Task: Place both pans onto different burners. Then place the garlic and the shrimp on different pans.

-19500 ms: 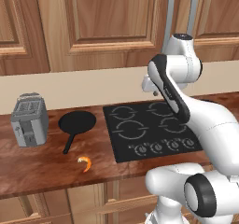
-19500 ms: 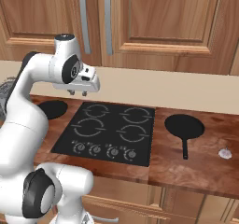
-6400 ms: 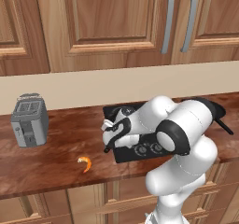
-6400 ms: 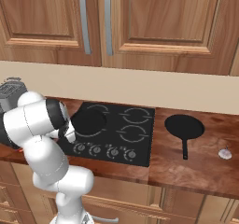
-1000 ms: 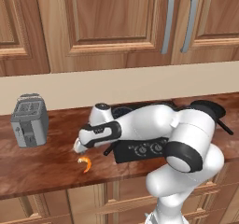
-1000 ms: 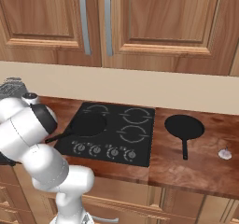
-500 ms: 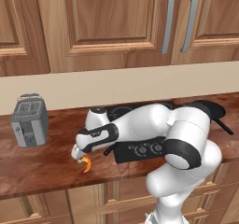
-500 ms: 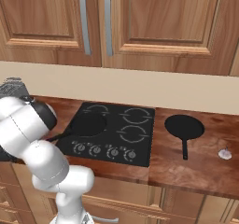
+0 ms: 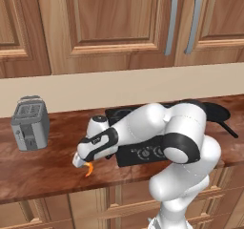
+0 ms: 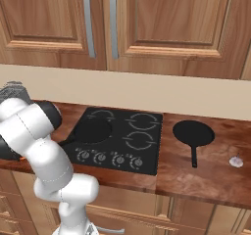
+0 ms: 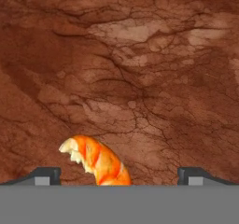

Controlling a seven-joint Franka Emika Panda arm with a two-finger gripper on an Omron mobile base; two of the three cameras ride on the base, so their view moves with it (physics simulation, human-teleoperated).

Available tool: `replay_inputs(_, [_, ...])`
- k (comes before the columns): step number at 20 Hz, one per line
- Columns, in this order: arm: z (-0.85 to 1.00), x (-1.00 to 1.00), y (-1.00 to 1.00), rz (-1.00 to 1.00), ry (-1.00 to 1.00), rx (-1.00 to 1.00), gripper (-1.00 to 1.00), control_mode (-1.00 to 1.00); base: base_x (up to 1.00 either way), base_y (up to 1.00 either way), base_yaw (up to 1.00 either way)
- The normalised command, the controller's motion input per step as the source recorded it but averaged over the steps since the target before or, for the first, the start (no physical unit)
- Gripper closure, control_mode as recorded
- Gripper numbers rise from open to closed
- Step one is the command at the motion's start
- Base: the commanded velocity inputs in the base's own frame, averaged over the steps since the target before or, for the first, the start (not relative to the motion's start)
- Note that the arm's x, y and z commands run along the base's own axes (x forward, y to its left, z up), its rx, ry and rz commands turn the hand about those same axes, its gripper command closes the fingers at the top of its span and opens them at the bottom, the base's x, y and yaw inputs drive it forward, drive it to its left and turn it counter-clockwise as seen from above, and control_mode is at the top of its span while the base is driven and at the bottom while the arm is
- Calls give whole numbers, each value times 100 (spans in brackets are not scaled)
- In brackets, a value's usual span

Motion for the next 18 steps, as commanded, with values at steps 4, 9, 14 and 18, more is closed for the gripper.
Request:
replay_inputs(4, [-10,0,17,0,0,0,-100,-100,0,0,0])
replay_inputs(9, [-22,-1,16,0,0,-2,-100,-100,0,0,0])
replay_inputs(14, [-44,-18,23,0,0,-9,-100,-100,0,0,0])
replay_inputs(18, [-46,-32,27,0,0,-10,-100,-100,0,0,0])
